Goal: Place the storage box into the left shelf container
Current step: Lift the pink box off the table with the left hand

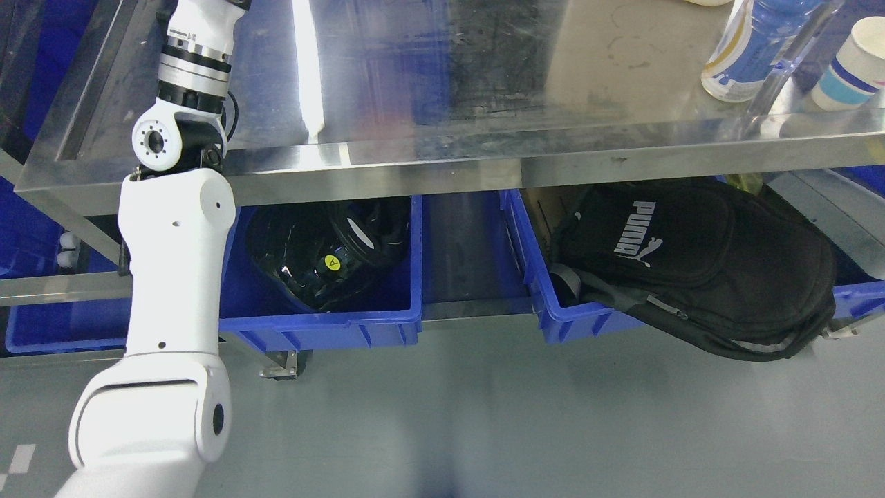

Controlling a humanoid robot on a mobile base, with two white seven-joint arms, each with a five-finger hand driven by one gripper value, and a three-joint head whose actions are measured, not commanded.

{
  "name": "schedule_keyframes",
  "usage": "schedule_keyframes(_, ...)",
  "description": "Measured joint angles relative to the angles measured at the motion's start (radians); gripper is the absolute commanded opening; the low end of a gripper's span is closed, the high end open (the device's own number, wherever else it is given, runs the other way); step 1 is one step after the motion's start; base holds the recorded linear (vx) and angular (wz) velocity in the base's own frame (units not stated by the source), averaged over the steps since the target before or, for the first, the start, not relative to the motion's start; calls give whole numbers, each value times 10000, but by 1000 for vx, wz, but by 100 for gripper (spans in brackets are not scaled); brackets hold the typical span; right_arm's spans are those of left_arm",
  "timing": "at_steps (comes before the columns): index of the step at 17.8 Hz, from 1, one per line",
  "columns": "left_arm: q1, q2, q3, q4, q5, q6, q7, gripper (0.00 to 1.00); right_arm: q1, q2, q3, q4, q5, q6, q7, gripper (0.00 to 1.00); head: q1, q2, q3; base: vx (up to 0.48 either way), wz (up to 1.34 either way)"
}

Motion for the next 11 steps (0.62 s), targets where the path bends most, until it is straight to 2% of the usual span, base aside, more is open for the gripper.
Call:
schedule_keyframes(2,386,-51,-236,-384,286,-296,715,4,1,0,0,0,0,0,23,100,0,0,0,-7,39)
schedule_keyframes(8,2115,-153,-1779,-2502,501,-447,4991,3,1,0,0,0,0,0,53,100,0,0,0,-46,135)
schedule_keyframes(11,3157,-184,-2547,-3629,369,-459,5387,4,1,0,0,0,0,0,62,100,0,0,0,-135,422)
